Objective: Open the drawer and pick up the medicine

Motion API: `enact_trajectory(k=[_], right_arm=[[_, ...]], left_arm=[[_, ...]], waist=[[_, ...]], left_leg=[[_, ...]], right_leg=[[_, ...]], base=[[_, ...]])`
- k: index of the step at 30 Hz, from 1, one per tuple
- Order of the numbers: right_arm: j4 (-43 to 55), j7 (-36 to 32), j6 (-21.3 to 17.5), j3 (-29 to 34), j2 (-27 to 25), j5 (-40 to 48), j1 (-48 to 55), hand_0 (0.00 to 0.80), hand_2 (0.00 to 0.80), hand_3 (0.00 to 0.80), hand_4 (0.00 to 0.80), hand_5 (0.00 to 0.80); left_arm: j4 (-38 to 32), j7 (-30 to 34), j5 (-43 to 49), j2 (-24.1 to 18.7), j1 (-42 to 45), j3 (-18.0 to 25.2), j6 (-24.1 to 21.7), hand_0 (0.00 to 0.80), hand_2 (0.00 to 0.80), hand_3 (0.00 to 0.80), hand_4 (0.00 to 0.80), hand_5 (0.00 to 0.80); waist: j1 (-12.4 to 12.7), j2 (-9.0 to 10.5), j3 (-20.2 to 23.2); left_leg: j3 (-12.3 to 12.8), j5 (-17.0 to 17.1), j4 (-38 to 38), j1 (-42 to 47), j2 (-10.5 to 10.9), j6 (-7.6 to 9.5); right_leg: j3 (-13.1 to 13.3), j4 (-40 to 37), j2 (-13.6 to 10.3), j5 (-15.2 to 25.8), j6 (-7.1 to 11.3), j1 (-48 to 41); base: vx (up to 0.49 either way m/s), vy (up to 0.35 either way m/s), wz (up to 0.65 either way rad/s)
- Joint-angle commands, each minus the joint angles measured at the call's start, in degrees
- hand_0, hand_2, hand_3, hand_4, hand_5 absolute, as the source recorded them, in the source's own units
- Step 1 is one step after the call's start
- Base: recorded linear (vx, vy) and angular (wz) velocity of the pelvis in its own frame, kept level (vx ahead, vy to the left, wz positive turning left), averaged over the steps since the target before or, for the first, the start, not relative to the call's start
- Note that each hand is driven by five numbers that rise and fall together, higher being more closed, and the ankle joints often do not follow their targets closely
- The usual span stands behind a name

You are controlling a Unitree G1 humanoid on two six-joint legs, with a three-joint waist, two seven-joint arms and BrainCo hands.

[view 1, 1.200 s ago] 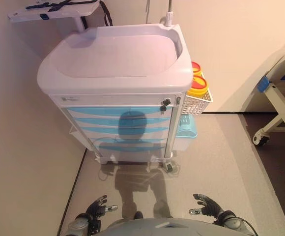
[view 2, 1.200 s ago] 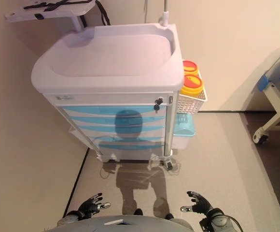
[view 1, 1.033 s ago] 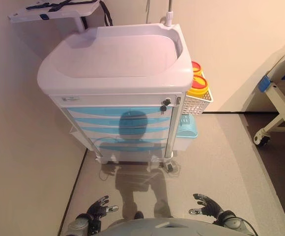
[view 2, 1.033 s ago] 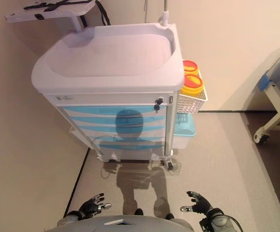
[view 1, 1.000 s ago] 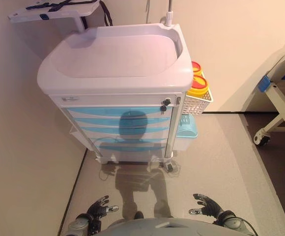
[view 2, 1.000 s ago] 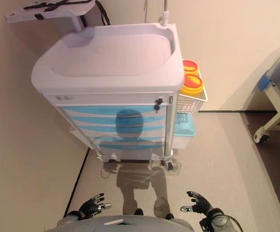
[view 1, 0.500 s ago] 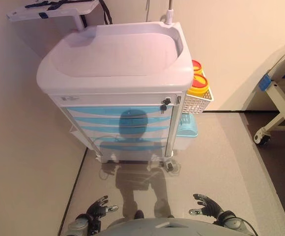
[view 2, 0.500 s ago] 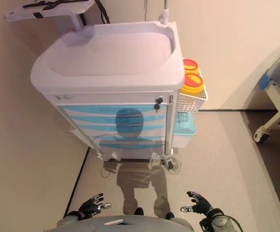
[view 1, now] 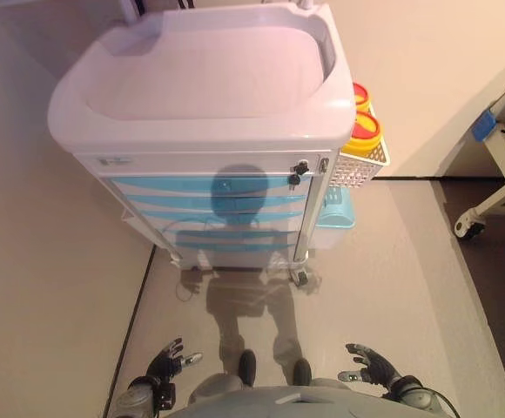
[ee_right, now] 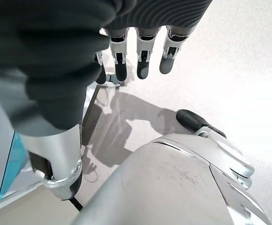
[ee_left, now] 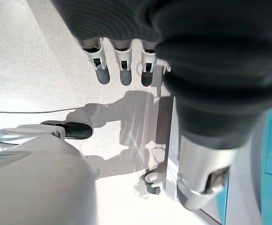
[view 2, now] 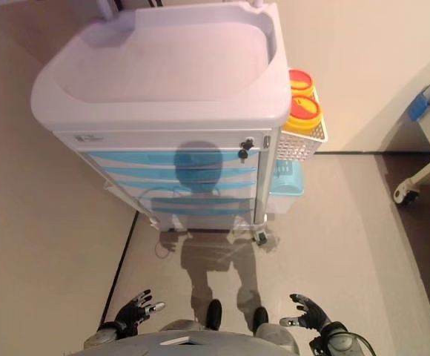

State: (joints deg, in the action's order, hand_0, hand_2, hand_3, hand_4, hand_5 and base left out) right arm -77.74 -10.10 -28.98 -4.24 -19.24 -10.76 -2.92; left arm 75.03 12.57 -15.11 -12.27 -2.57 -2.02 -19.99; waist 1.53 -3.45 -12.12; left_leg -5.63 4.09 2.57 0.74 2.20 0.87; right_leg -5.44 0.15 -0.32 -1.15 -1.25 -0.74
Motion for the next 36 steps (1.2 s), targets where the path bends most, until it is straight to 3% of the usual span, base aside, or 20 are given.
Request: enact_trajectory(k=[1,8,13,17,25,30,36], right_arm=[[3.2,2.5,-2.7,-1.1,-0.3,0.6,-2.5,0.000,0.000,0.000,0.000,0.000],[5.0,4.1,-2.8,-3.0,-1.2,2.5,-5.5,0.000,0.000,0.000,0.000,0.000],[7.0,5.1,-1.6,-4.8,-1.7,4.0,-6.9,0.000,0.000,0.000,0.000,0.000],[8.7,6.1,0.0,-6.6,-2.2,3.6,-7.5,0.000,0.000,0.000,0.000,0.000],[12.1,6.2,1.7,-8.9,-2.9,5.1,-5.6,0.000,0.000,0.000,0.000,0.000],[13.9,6.4,1.5,-10.5,-2.3,5.7,-2.1,0.000,0.000,0.000,0.000,0.000],[13.2,7.2,-0.9,-13.8,-0.9,5.3,0.3,0.000,0.000,0.000,0.000,0.000]], left_arm=[[-1.2,-1.6,-4.6,-0.1,-3.5,0.8,-5.7,0.000,0.000,0.000,0.000,0.000],[-7.1,-0.8,-10.3,-0.9,-7.5,-0.7,-10.4,0.000,0.000,0.000,0.000,0.000],[-14.2,3.8,-22.1,-1.0,-10.2,0.7,-8.7,0.000,0.000,0.000,0.000,0.000],[-20.3,7.8,-33.1,-1.4,-12.3,1.1,-6.9,0.000,0.000,0.000,0.000,0.000],[-28.8,15.9,-52.3,-4.4,-15.4,3.8,-0.5,0.000,0.000,0.000,0.000,0.000],[-31.4,17.2,-61.0,-8.5,-20.2,6.9,3.6,0.000,0.000,0.000,0.000,0.000],[-32.4,17.3,-69.8,-13.2,-28.7,8.2,5.3,0.000,0.000,0.000,0.000,0.000]], waist=[[0.2,3.07,-4.3],[-0.1,5.01,-9.7],[0.0,5.97,-12.1],[-0.5,6.40,-13.2],[-1.6,8.98,-13.8],[-2.9,11.43,-14.3],[-4.3,13.16,-14.7]], left_leg=[[1.8,-10.7,-11.0,-5.3,5.9,6.05],[4.5,-14.2,-26.7,-17.6,6.7,7.24],[5.6,-18.3,-38.6,-26.8,7.4,8.19],[5.7,-19.6,-44.4,-32.9,7.2,8.13],[5.0,-20.7,-49.6,-37.3,6.4,8.01],[4.5,-20.9,-50.8,-38.1,6.1,7.94],[3.9,-20.9,-50.8,-38.4,6.1,7.69]], right_leg=[[1.9,9.7,-4.2,-1.5,2.24,9.5],[3.8,20.6,-4.0,-2.3,1.28,20.7],[4.6,31.4,-2.1,-4.5,0.44,29.8],[5.3,37.3,0.4,-5.9,-0.57,35.7],[6.6,41.2,4.3,-6.2,-1.27,39.2],[8.1,40.4,6.2,-4.9,-0.96,38.9],[9.6,38.0,7.1,-3.4,-0.19,38.0]], base=[[-0.151,0.101,-0.06],[-0.063,0.054,-0.15],[-0.021,0.015,-0.15],[-0.002,-0.016,-0.24],[0.057,-0.056,-0.17],[0.083,-0.078,-0.21],[0.064,-0.061,-0.10]])
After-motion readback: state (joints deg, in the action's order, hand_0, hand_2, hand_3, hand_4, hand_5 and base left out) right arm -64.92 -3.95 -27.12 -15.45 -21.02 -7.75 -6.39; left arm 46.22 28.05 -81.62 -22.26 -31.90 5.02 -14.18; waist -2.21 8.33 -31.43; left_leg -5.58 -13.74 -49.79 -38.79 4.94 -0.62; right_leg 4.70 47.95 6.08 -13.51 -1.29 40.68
